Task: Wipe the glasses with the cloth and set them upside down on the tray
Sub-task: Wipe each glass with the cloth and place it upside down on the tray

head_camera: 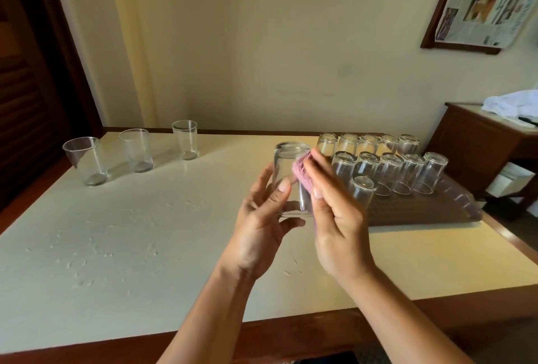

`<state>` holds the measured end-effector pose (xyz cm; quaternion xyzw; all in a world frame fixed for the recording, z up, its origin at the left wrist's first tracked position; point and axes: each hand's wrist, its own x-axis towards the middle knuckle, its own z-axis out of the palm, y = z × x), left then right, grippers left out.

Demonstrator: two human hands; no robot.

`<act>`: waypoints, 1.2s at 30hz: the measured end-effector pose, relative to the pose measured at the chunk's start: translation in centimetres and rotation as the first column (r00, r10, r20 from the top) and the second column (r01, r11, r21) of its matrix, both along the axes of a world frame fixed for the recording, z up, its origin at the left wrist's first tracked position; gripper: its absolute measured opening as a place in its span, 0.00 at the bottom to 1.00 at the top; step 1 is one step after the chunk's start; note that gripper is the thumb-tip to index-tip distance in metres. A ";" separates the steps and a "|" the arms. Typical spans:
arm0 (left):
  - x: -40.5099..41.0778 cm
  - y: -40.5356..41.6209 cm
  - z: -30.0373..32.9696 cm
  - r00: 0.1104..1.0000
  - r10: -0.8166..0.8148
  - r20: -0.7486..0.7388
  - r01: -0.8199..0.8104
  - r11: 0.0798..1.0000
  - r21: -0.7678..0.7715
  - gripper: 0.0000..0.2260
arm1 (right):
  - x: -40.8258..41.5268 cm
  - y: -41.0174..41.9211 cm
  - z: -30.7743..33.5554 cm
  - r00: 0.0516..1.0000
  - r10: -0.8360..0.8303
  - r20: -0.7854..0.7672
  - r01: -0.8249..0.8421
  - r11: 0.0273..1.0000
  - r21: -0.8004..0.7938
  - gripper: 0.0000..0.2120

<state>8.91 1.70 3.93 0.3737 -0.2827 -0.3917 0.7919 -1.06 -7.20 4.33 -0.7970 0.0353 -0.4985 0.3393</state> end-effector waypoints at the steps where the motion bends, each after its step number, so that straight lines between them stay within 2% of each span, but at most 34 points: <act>1: 0.0 -0.1 0.2 0.999 0.035 -0.012 -0.035 0.999 0.007 0.28 | -0.2 0.7 -0.7 1.000 0.011 -0.011 -0.011 1.000 0.003 0.19; 3: 0.3 -0.1 0.3 0.998 0.048 -0.039 -0.047 0.999 0.013 0.23 | -0.7 1.5 -2.2 0.999 0.006 -0.034 -0.006 1.000 -0.009 0.19; 6: 0.6 0.3 0.1 0.997 -0.078 0.008 0.077 0.995 0.067 0.24 | -0.6 0.5 -2.1 1.000 0.027 -0.006 -0.027 1.000 -0.003 0.19; 8: 0.4 0.4 -0.1 0.989 -0.142 0.048 0.137 0.987 0.085 0.25 | -0.2 -0.7 -0.7 1.000 -0.020 -0.005 0.020 1.000 -0.020 0.19; 10: 0.1 0.0 -0.1 0.994 -0.102 0.035 0.100 0.993 0.062 0.27 | 0.0 -1.4 0.3 0.998 -0.060 -0.001 0.060 0.996 -0.062 0.19; 14: 0.0 -0.4 0.4 0.999 0.007 0.035 -0.006 0.999 -0.032 0.26 | -0.6 -0.4 -0.9 1.000 -0.011 -0.028 0.008 0.996 -0.086 0.19; 17: 0.1 -0.5 0.1 0.998 -0.043 0.048 0.045 0.999 -0.030 0.27 | -1.2 0.0 -1.9 1.000 -0.004 -0.011 0.003 0.998 -0.069 0.20; 20: -0.3 -0.2 0.0 0.991 -0.130 0.042 0.132 0.991 -0.035 0.28 | -0.8 -0.8 0.2 1.000 -0.010 0.011 0.011 0.997 -0.080 0.19; 23: -0.5 -0.3 0.4 0.997 -0.067 0.032 0.069 0.996 -0.051 0.28 | -0.5 -1.4 1.1 0.999 -0.050 0.015 0.051 0.994 -0.100 0.18; 26: -0.2 -0.6 0.6 0.999 0.022 0.027 -0.021 0.999 -0.041 0.29 | -1.1 0.0 -1.1 1.000 0.020 -0.020 -0.022 0.998 -0.057 0.19; 29: 0.4 -0.2 0.4 0.999 -0.042 -0.023 0.042 0.999 -0.009 0.27 | -1.8 0.8 -3.0 1.000 0.013 -0.025 -0.015 0.997 -0.072 0.19; 32: 0.3 0.2 -0.2 0.983 -0.182 0.012 0.182 0.983 0.030 0.27 | -1.3 -0.7 -1.2 0.999 0.040 -0.005 -0.041 0.997 -0.061 0.19; 34: 0.0 0.2 -0.4 0.985 -0.172 0.015 0.171 0.985 0.033 0.31 | -0.8 -1.8 0.4 1.000 -0.018 -0.014 0.016 0.995 -0.097 0.18; 36: -0.2 0.0 -0.1 0.995 -0.095 0.034 0.095 0.995 -0.004 0.32 | -0.7 -1.9 0.7 0.999 -0.050 -0.014 0.047 0.988 -0.145 0.18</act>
